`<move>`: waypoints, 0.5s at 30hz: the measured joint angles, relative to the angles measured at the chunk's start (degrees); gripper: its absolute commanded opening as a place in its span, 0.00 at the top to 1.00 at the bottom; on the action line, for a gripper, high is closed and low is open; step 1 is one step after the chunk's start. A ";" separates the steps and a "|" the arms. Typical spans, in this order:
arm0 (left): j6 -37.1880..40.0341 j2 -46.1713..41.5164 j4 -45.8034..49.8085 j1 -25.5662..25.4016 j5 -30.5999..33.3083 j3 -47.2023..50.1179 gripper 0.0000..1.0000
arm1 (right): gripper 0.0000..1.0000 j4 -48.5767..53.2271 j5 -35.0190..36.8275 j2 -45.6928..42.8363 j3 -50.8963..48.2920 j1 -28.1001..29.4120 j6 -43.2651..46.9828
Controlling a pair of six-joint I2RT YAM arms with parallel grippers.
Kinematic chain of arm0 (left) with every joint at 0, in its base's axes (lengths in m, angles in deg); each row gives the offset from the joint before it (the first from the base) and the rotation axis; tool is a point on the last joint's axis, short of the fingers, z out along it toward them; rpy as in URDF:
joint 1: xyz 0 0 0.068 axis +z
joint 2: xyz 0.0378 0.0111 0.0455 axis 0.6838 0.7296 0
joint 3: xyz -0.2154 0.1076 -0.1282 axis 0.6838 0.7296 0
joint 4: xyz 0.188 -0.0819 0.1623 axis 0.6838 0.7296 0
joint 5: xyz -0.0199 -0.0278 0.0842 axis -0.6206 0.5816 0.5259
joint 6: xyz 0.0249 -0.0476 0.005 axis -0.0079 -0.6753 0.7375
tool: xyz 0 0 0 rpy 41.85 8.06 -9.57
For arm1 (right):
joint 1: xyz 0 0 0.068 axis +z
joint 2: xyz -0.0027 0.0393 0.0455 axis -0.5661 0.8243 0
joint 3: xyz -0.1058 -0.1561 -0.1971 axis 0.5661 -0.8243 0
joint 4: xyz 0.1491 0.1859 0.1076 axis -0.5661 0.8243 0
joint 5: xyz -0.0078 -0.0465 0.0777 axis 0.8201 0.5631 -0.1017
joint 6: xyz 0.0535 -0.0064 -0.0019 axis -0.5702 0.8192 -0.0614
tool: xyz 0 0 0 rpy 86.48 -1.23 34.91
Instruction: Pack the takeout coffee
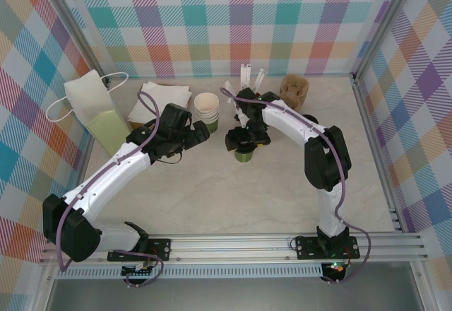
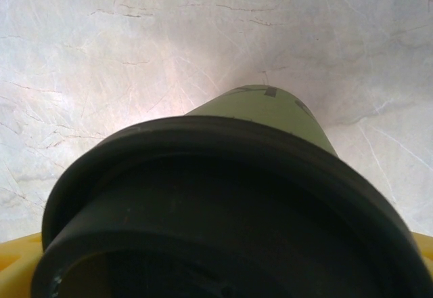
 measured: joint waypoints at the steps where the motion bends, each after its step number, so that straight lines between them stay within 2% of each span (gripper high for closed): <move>1: 0.00 0.00 0.00 0.00 0.00 0.00 0.00 | 0.05 -0.22 -0.02 -0.07 -0.24 0.00 0.00; 6: 0.00 0.00 0.15 0.00 0.00 0.00 0.00 | 0.10 -1.25 0.00 -0.96 -1.44 -0.04 -0.02; 15: 0.00 0.00 0.66 0.00 0.00 0.00 0.00 | 0.12 -2.47 0.11 -3.28 -4.63 -0.92 0.00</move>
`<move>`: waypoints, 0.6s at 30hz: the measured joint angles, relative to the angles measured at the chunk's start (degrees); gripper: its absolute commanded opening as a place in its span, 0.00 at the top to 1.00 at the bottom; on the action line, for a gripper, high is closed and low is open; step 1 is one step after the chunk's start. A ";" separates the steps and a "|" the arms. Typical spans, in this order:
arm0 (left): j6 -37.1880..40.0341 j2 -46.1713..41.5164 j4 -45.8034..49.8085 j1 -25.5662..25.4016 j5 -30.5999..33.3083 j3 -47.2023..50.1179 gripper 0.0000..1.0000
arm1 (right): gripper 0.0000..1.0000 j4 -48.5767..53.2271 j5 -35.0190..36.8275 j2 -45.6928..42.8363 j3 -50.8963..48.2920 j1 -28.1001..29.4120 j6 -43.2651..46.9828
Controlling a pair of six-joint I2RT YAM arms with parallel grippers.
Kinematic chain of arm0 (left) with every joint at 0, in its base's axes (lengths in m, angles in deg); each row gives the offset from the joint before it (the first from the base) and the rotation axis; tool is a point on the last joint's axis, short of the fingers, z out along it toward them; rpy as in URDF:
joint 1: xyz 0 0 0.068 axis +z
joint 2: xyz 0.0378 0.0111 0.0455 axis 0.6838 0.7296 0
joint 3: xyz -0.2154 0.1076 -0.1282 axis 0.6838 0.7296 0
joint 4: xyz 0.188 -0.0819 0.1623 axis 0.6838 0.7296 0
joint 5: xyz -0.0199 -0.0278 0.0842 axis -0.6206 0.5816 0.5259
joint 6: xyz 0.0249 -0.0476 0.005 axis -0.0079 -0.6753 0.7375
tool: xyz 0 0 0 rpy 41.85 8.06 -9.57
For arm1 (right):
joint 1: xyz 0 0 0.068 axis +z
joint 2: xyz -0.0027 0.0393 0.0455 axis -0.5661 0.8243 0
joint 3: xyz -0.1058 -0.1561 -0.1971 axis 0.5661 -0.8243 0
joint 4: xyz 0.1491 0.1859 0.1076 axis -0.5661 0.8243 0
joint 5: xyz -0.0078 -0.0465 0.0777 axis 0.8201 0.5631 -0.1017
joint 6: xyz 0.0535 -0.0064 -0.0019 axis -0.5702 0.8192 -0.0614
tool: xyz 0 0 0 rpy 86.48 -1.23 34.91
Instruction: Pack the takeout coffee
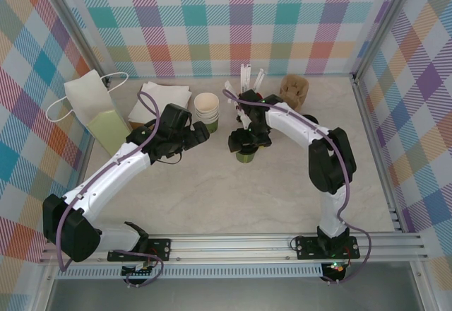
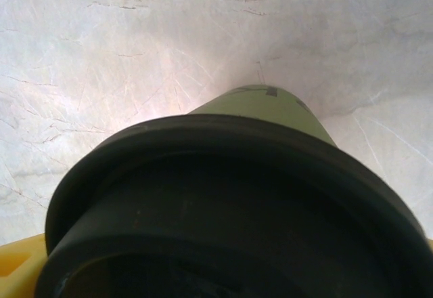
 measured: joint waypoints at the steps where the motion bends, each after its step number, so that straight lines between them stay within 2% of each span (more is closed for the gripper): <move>1: 0.00 0.00 0.24 0.00 0.00 0.00 0.00 | 0.12 0.07 -0.09 -0.50 -0.68 -0.26 0.00; 9: 0.02 0.00 0.63 0.00 0.00 -0.02 0.00 | 0.14 -0.09 -0.07 -6.38 -8.52 -6.08 0.09; 18: 0.02 0.02 0.59 0.00 -0.04 -0.76 0.00 | 0.14 -0.11 0.07 -13.46 -16.33 -19.52 2.82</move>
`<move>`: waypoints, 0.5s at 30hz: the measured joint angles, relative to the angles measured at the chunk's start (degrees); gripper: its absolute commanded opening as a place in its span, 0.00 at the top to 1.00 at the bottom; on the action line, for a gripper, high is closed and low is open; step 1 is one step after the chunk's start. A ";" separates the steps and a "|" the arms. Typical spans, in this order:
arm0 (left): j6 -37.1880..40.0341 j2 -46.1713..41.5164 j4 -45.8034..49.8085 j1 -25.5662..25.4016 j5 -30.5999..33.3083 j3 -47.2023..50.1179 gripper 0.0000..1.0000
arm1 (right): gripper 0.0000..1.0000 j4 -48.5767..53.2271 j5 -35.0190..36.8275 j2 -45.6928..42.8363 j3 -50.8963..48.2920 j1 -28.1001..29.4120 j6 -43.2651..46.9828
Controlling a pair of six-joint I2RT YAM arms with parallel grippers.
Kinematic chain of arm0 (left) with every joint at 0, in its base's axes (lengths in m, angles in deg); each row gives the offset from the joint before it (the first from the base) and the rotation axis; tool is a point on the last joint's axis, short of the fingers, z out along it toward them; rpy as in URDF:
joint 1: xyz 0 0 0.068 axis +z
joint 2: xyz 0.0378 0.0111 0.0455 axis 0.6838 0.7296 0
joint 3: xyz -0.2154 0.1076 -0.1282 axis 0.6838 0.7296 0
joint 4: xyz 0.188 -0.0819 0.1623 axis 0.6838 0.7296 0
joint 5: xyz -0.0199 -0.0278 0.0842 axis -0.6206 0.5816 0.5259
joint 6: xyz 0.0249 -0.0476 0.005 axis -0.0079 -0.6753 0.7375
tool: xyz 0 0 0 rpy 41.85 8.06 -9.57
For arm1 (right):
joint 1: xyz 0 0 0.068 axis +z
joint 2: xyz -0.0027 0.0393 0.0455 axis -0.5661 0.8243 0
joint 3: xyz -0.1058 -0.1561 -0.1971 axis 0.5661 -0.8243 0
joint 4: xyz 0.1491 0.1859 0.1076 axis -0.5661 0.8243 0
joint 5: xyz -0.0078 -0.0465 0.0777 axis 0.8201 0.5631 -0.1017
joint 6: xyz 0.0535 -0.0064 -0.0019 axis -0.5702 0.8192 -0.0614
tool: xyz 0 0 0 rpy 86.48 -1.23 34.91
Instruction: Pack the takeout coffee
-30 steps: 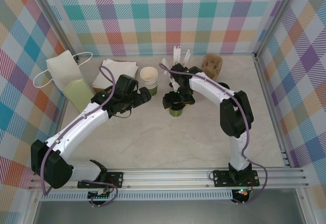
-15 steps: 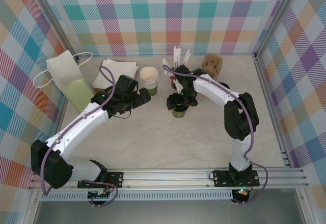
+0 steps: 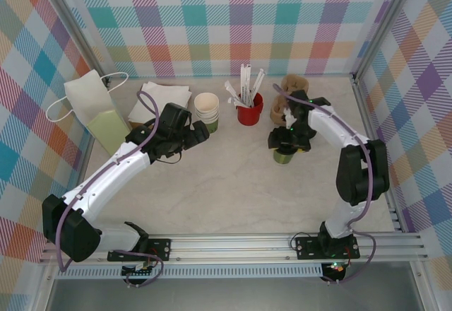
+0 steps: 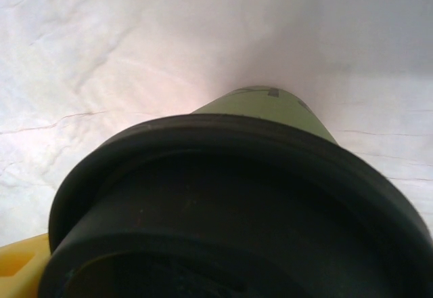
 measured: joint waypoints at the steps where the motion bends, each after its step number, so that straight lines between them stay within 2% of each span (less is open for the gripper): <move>1: -0.02 0.00 0.02 0.00 -0.02 0.00 0.00 | 0.14 0.04 0.07 -0.46 -0.33 -1.55 0.35; 7: -0.02 0.00 0.02 0.00 -0.02 -0.28 0.00 | 0.14 -0.07 0.09 -1.14 -0.61 -8.85 2.75; 15: -0.02 0.00 0.04 0.00 0.00 -0.42 0.00 | 0.13 -1.38 0.35 -1.11 -1.81 -13.14 3.67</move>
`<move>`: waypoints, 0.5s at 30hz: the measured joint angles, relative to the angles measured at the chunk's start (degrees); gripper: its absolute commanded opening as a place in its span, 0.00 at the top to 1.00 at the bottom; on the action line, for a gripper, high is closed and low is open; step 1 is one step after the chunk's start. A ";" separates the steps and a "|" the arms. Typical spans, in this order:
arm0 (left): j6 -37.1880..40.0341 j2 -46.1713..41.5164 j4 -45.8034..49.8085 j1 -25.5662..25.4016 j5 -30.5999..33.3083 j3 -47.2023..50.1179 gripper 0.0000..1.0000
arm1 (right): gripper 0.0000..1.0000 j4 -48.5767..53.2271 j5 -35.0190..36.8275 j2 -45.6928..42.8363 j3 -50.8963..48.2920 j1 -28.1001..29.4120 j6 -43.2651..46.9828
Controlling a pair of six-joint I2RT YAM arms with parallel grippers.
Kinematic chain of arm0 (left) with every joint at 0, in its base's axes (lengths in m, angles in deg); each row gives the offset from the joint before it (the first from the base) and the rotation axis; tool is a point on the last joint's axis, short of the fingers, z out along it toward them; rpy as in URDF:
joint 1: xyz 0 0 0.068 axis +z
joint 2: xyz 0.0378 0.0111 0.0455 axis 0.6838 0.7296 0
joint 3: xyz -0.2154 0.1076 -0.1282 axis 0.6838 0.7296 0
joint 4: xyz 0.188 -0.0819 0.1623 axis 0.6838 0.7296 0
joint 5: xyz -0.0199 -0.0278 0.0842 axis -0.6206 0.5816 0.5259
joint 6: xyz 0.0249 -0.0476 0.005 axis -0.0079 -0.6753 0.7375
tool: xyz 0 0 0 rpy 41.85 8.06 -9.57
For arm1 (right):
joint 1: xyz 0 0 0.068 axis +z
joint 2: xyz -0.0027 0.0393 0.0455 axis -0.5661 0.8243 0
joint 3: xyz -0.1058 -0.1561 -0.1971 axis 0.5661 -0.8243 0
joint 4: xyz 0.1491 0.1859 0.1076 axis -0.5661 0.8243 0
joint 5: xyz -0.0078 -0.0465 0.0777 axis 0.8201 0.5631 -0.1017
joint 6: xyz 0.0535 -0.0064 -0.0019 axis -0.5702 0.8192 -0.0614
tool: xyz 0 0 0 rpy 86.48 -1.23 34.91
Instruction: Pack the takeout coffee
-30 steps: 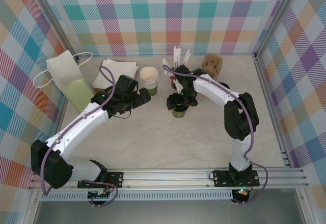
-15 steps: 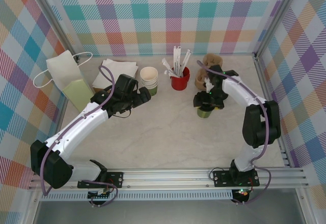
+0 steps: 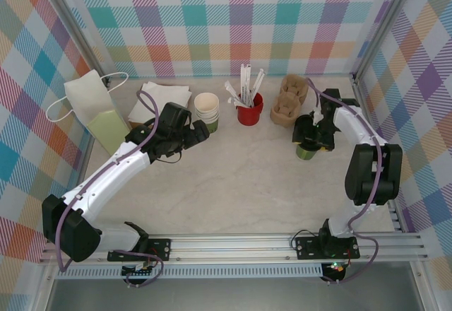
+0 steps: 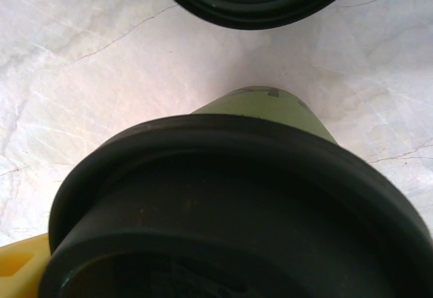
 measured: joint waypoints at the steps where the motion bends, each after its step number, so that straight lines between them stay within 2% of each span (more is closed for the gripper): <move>1: 0.00 0.00 0.00 0.00 -0.02 0.00 0.00 | 0.13 -0.15 0.13 0.02 -0.22 -0.17 0.00; 7: 0.00 0.00 0.00 0.00 0.00 0.00 0.00 | 0.00 -0.92 0.39 0.13 -0.90 -0.24 0.24; 15: 0.00 0.00 0.00 0.00 0.00 0.00 0.00 | 0.00 -1.49 0.76 -0.11 -1.57 -0.24 0.59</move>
